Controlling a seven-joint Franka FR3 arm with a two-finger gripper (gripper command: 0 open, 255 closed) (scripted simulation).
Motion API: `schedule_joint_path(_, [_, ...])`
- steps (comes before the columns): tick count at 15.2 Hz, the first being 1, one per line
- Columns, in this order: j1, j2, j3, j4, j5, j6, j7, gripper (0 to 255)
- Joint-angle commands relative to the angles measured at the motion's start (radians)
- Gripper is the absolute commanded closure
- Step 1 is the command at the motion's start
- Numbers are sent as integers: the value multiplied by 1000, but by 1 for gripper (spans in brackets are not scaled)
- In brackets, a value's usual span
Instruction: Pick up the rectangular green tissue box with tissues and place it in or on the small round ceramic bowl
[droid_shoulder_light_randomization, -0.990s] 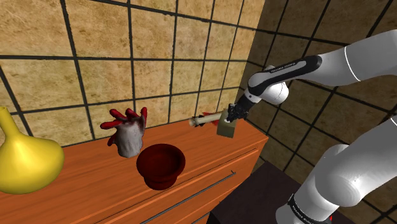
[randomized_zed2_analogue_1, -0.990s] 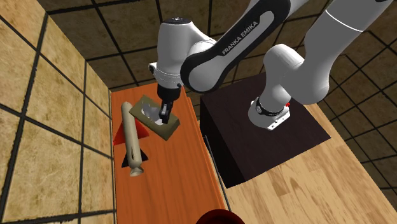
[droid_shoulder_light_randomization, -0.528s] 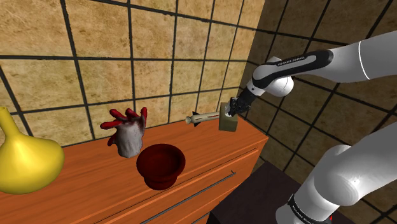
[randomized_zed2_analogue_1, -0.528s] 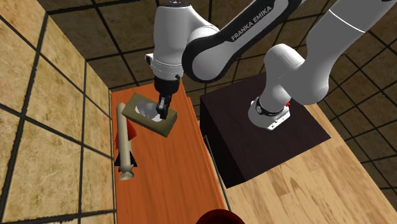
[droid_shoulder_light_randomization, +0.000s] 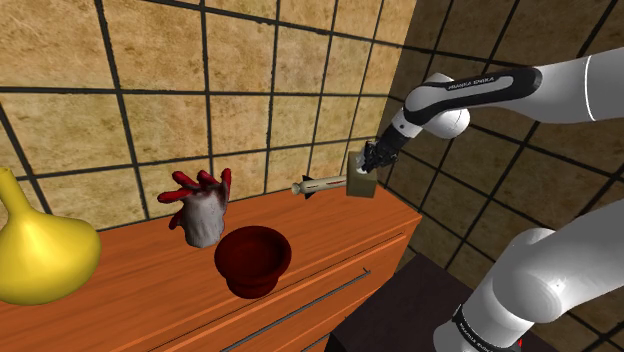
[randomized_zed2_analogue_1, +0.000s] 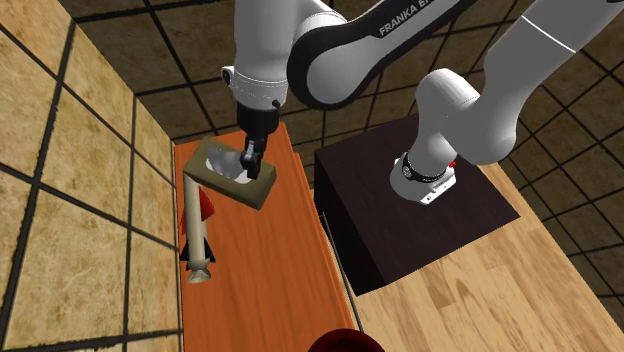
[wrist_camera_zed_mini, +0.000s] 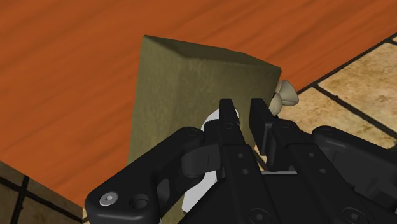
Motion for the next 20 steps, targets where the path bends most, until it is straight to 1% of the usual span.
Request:
schedule_joint_path(1, [-5,-10,3,20,-9,-30,11,255])
schedule_joint_path(12, [-18,-49,17,129,-44,-172,65,255])
schedule_joint_path(20, [35,-122,192,74,-29,-141,278,255])
